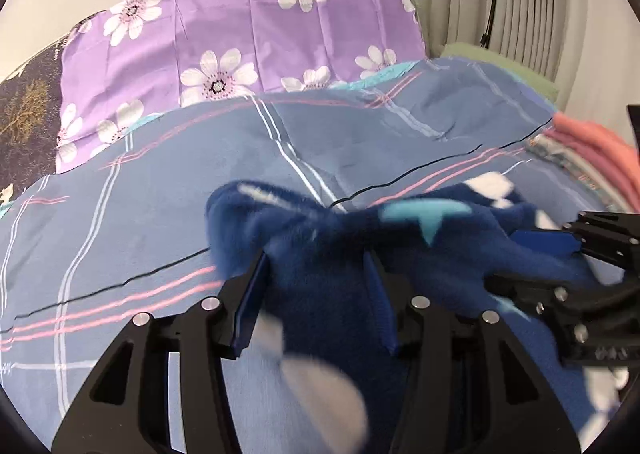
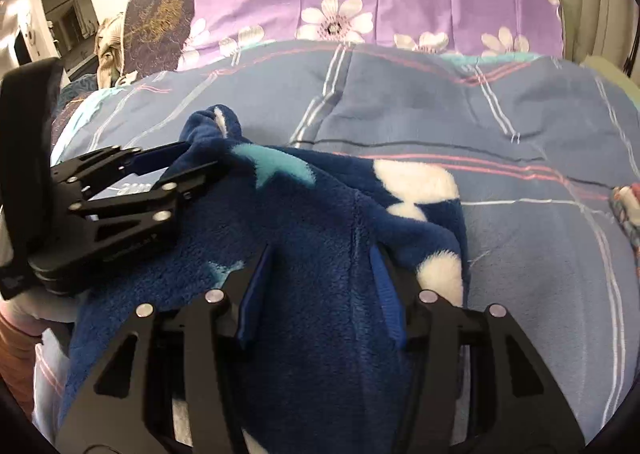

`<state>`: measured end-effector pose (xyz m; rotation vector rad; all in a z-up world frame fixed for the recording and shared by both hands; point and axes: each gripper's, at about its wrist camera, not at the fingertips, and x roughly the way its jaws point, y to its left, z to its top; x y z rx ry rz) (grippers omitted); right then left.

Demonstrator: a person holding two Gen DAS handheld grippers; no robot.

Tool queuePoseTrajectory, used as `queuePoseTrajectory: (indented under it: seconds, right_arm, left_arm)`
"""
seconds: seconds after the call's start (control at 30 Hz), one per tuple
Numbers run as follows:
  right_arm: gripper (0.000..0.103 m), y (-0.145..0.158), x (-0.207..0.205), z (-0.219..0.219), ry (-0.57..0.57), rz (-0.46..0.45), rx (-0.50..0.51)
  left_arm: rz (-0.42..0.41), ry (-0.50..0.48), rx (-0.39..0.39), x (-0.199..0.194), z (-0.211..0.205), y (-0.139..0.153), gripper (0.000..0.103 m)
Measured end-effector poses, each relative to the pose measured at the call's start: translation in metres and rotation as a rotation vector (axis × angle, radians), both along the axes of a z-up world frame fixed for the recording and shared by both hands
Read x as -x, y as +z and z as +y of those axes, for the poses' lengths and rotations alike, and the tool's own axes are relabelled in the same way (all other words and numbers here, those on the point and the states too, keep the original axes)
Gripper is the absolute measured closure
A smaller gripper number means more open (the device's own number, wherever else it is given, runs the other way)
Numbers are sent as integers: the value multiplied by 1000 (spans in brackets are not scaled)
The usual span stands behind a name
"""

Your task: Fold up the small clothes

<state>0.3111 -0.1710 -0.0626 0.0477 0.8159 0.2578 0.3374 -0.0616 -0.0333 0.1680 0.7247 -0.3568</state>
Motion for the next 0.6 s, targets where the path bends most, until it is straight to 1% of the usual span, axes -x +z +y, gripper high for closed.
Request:
queuePoseTrajectory:
  seconds: [0.03, 0.07, 0.1, 0.13, 0.2, 0.23, 0.27, 0.33, 0.37, 0.4, 0.43, 0.47, 0.5, 0.53, 0.6]
  right_arm:
    - [50, 7, 16, -10, -21, -19, -15]
    - [43, 19, 39, -26, -47, -48, -69]
    - [39, 25, 57, -38, -52, -66, -125]
    - [38, 28, 72, -47, -56, -74, -174]
    - [33, 27, 112, -77, -94, -65, -307]
    - [33, 19, 134, -94, -131, -40, -379]
    - [32, 11, 148, -105, -157, -16, -429]
    - [32, -13, 180, -125, -221, 55, -551]
    - [32, -23, 192, -128, -240, 84, -596]
    - [32, -34, 203, -133, -259, 113, -642]
    - [32, -48, 216, -136, -277, 148, -702]
    - [32, -56, 222, -136, -285, 172, -739]
    - [30, -64, 227, -136, -293, 203, -775]
    - [29, -75, 231, -133, -302, 255, -827]
    - [26, -85, 232, -124, -297, 298, -882]
  left_arm:
    - [-1, -14, 23, 14, 5, 11, 53]
    - [-23, -45, 54, 32, 11, 23, 53]
    - [-42, -65, 68, 42, 14, 29, 51]
    - [-69, -96, 84, 62, 17, 39, 49]
    - [-75, -148, 107, 88, 17, 47, 47]
    - [-64, -168, 109, 96, 13, 46, 46]
    - [-50, -191, 100, 104, 8, 42, 46]
    - [-42, -224, 39, 120, -8, 31, 43]
    - [-44, -239, -6, 127, -17, 23, 43]
    - [-64, -238, -42, 134, -23, 17, 42]
    - [-105, -217, -68, 142, -26, 13, 42]
    - [-115, -202, -76, 145, -27, 11, 42]
    - [-110, -189, -80, 146, -27, 9, 42]
    - [-100, -178, -84, 145, -26, 6, 42]
    - [-82, -168, -81, 143, -25, 4, 42]
